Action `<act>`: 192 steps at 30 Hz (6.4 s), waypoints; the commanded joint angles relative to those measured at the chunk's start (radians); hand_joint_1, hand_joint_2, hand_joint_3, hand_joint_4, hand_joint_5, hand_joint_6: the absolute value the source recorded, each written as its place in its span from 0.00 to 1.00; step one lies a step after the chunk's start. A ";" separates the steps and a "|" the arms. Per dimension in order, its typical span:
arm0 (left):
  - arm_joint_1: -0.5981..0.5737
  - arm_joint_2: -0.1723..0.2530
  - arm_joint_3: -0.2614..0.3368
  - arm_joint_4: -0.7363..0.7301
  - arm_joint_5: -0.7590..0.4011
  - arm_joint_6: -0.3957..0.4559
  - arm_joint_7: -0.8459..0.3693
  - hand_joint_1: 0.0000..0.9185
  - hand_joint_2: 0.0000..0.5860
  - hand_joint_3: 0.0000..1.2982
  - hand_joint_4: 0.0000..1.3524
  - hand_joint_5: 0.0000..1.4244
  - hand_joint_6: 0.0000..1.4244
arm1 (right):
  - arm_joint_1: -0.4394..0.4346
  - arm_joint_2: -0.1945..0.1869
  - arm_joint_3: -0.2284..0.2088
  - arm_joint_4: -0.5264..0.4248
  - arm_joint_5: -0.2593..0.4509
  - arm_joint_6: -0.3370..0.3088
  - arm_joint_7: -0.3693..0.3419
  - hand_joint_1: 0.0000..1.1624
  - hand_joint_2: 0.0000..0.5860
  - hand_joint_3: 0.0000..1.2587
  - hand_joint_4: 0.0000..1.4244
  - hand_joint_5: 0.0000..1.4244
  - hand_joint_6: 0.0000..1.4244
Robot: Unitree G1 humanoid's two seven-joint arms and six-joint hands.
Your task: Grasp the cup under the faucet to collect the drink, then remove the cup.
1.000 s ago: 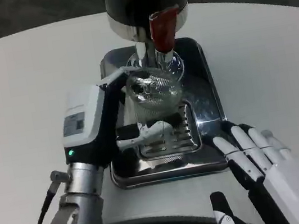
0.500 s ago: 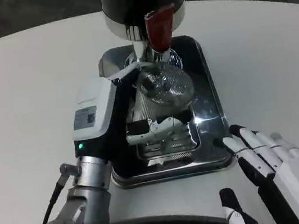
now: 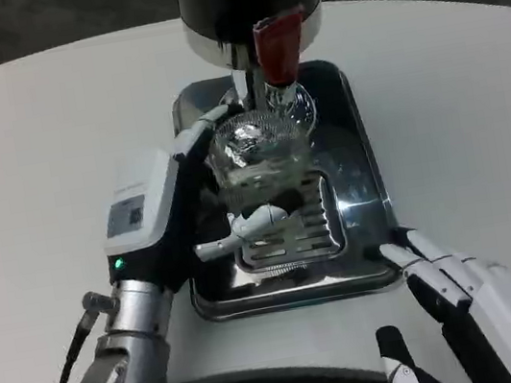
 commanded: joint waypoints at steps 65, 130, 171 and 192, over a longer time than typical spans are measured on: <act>0.151 0.143 0.475 -1.129 -1.281 0.734 -1.402 0.00 0.30 0.01 0.00 0.04 0.03 | 0.022 0.065 0.039 -0.011 -0.001 0.040 0.014 0.32 0.92 0.17 0.12 0.16 0.26; 0.160 0.246 0.330 -1.114 -0.808 0.233 -1.600 0.00 0.18 0.00 0.00 0.07 0.04 | -0.069 0.101 0.074 0.032 -0.078 0.110 0.099 0.38 0.52 0.02 0.02 0.03 0.10; 0.216 0.266 0.322 -1.203 -0.805 0.274 -1.551 0.00 0.18 0.00 0.00 0.07 0.04 | -0.551 0.228 0.040 0.410 0.278 0.349 -0.087 0.43 0.43 0.00 0.00 0.00 0.09; 0.233 0.277 0.320 -1.224 -0.801 0.294 -1.548 0.00 0.18 0.00 0.00 0.07 0.04 | -0.770 0.087 -0.023 0.674 0.546 0.136 -0.069 0.48 0.38 0.00 0.00 0.00 0.07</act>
